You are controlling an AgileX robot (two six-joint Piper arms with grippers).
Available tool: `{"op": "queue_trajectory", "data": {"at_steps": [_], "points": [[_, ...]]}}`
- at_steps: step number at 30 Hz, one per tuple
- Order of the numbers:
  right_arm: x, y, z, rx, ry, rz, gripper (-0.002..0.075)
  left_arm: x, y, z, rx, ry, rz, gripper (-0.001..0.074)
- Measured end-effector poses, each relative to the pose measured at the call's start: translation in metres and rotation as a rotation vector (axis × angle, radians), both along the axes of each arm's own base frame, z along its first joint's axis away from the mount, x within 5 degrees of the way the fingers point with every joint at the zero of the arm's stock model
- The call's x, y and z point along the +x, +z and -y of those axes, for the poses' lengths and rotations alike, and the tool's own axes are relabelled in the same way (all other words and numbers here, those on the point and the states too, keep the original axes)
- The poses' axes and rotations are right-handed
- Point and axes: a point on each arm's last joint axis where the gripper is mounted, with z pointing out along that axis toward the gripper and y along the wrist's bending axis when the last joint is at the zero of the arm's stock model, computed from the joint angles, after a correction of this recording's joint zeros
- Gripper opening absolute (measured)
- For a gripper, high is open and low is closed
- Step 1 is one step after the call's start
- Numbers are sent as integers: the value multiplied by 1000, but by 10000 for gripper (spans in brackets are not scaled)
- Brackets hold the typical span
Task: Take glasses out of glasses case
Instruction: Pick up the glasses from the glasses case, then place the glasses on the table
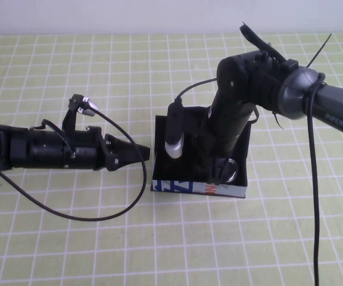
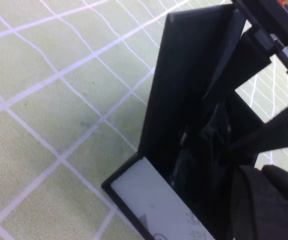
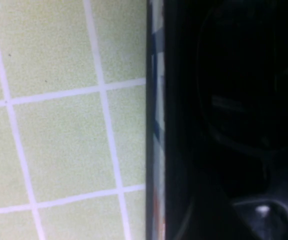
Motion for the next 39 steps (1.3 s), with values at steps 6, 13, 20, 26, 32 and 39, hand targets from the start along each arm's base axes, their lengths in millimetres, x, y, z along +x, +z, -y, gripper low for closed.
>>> {"op": "queue_trajectory", "data": {"at_steps": [6, 13, 20, 26, 32, 39], "points": [[-1, 1, -1, 14, -4, -10, 75, 0, 0, 0, 0, 0, 0, -4], [-8, 32, 3, 61, -74, 15, 36, 0, 0, 0, -5, -3, -2, -4], [-32, 106, 22, 153, -297, 42, 34, -2, 9, 0, -18, -1, 0, -4], [-47, 130, 79, 188, -636, 5, 34, -6, 37, -1, -16, 3, 56, -4], [-68, 104, 139, 250, -992, -84, 34, -10, 60, -3, 0, 38, 92, -4], [-84, 31, 156, 325, -1212, -212, 34, -11, 63, -3, 3, 46, 73, -4]]}}
